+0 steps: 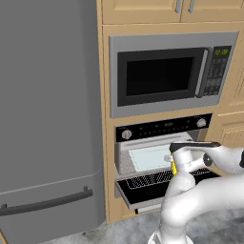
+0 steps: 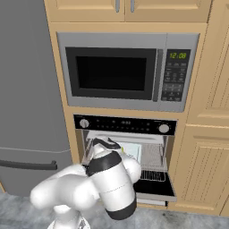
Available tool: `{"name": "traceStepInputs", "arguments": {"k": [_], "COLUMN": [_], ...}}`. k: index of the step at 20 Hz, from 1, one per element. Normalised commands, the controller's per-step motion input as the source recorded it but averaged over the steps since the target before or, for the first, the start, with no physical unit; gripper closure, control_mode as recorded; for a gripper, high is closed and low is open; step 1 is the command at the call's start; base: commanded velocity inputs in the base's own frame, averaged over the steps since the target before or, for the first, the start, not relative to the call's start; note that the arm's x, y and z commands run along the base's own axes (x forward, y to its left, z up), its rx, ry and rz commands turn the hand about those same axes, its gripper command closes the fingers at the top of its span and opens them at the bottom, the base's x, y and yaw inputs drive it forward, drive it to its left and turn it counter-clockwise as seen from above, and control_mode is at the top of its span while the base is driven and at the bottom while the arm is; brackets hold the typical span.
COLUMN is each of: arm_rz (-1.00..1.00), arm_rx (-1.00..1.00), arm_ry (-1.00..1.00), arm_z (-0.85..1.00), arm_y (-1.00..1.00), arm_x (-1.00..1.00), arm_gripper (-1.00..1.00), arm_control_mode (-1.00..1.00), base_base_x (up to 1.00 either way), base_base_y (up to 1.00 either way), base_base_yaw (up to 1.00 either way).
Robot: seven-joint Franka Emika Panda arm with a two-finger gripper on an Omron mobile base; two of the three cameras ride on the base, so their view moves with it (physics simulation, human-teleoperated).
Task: Place the corn on the bottom rack of the oven.
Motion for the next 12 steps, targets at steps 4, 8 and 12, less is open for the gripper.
{"name": "traceStepInputs", "arguments": {"k": [4, 8, 12], "arm_rz": [-0.06, -0.06, -0.04], "arm_rx": [0.00, 0.00, 0.00], "arm_ry": [0.00, 0.00, 0.01], "arm_z": [-0.06, -0.17, -0.16], "arm_y": [0.00, 0.00, 0.00], "arm_x": [0.42, 0.39, 0.39], "arm_gripper": [1.00, 1.00, 1.00], "arm_control_mode": [-1.00, -1.00, -1.00], "base_base_x": [0.00, 0.00, 0.00], "base_base_y": [0.00, 0.00, 0.00], "base_base_yaw": [0.00, 0.00, 0.00]}}
